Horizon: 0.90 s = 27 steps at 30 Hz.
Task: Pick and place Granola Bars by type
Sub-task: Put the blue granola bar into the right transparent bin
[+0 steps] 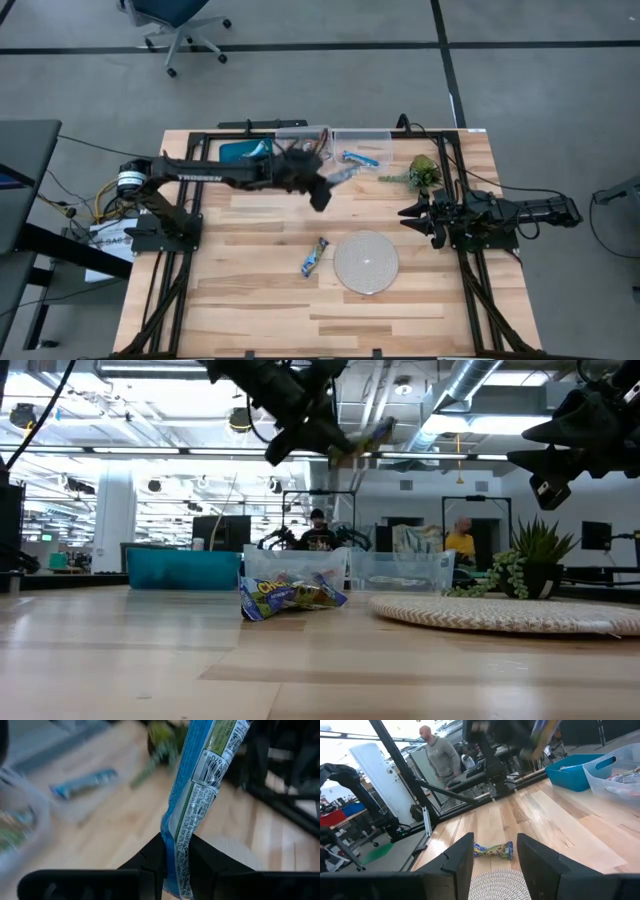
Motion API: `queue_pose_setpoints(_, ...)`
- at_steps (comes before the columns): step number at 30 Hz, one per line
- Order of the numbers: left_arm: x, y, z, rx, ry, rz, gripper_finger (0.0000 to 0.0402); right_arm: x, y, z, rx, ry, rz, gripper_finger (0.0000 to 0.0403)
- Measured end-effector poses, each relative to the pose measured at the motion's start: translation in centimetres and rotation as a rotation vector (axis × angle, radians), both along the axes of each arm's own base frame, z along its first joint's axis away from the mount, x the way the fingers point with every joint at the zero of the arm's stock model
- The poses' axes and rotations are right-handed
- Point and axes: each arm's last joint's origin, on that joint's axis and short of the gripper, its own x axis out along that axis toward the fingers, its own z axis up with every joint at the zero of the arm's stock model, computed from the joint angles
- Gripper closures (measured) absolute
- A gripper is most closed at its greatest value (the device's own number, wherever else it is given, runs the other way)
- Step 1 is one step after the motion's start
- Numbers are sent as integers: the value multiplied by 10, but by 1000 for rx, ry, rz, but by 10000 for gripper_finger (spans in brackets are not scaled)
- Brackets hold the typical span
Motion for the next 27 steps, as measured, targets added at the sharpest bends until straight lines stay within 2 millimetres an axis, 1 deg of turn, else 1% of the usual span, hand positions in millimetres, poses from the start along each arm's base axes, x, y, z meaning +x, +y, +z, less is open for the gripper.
queue_pose_setpoints(5,5,27,24,47,-38,51,345,0,0,0,0,1,0,260)
queue_pose_setpoints(12,30,65,37,127,19,72,345,0,0,0,0,0,0,261)
queue_pose_setpoints(20,59,109,41,166,80,95,345,0,0,0,0,0,0,259)
queue_pose_setpoints(23,70,123,38,176,123,94,345,0,0,0,0,0,0,260)
queue_pose_setpoints(27,82,135,30,188,195,71,345,0,0,0,0,0,1,262)
